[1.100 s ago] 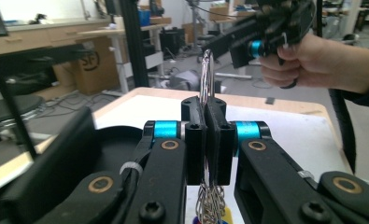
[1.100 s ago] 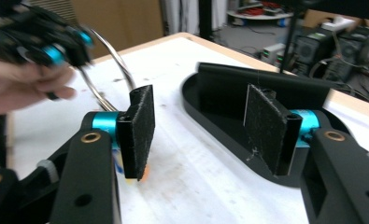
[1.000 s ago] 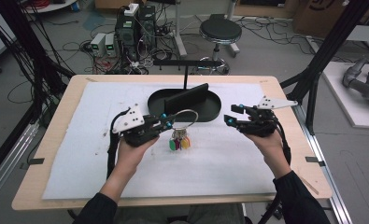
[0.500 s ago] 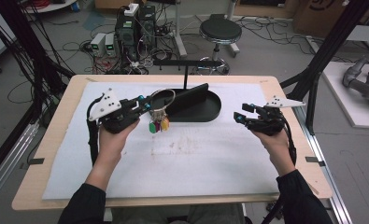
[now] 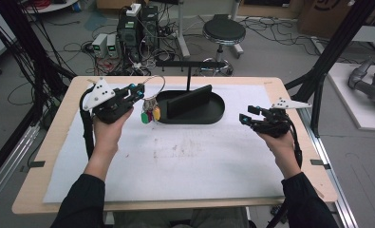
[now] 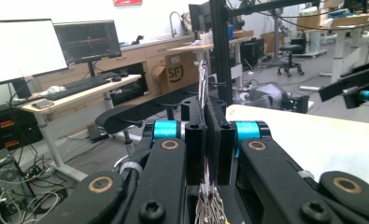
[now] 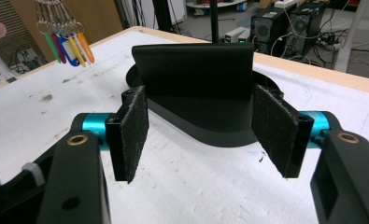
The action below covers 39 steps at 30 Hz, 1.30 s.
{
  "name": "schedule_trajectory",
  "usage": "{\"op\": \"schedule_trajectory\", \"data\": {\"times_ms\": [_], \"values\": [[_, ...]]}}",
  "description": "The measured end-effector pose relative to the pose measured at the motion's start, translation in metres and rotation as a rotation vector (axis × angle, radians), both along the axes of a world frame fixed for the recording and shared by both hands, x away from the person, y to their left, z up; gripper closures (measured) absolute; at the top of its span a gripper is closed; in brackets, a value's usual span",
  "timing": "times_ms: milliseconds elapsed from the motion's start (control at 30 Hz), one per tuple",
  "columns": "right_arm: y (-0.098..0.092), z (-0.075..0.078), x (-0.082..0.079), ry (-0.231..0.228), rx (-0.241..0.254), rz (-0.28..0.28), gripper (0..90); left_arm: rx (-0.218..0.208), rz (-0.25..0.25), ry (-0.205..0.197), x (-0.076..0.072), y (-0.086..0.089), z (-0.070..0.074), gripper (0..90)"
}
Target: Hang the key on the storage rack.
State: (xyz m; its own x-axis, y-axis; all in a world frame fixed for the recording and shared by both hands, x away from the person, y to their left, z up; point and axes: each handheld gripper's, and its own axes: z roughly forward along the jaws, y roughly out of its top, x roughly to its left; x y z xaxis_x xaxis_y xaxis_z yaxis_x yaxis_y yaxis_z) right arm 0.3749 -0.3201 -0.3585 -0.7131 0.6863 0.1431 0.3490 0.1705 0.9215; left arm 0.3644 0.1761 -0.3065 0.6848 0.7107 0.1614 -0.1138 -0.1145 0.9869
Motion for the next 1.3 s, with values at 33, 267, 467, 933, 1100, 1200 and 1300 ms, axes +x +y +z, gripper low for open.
{"op": "schedule_trajectory", "data": {"times_ms": [33, 267, 467, 933, 1100, 1200, 1300], "values": [[0.0, 0.0, 0.0, 0.001, 0.0, -0.001, 37.5, -0.001, 0.003, -0.001, 0.002, 0.001, 0.0, 86.4], [-0.002, 0.0, 0.001, 0.001, 0.004, -0.008, 37.1, 0.007, 0.044, -0.002, 0.016, 0.002, -0.004, 86.5], [-0.002, 0.0, 0.001, 0.005, 0.004, -0.005, 37.1, 0.029, 0.071, 0.003, 0.027, 0.0, -0.006, 86.4], [-0.002, 0.0, 0.001, 0.001, 0.004, -0.005, 37.1, 0.071, 0.11, 0.018, 0.052, -0.012, -0.012, 86.4], [-0.001, -0.001, 0.001, 0.003, 0.005, -0.001, 37.2, 0.079, 0.116, 0.031, 0.061, -0.016, -0.013, 86.4], [-0.001, -0.001, 0.001, 0.001, 0.004, 0.001, 37.2, 0.084, 0.124, 0.039, 0.065, -0.019, -0.013, 86.4], [-0.001, -0.001, 0.001, 0.003, 0.004, 0.002, 37.2, 0.085, 0.133, 0.044, 0.07, -0.021, -0.013, 86.3]]}}
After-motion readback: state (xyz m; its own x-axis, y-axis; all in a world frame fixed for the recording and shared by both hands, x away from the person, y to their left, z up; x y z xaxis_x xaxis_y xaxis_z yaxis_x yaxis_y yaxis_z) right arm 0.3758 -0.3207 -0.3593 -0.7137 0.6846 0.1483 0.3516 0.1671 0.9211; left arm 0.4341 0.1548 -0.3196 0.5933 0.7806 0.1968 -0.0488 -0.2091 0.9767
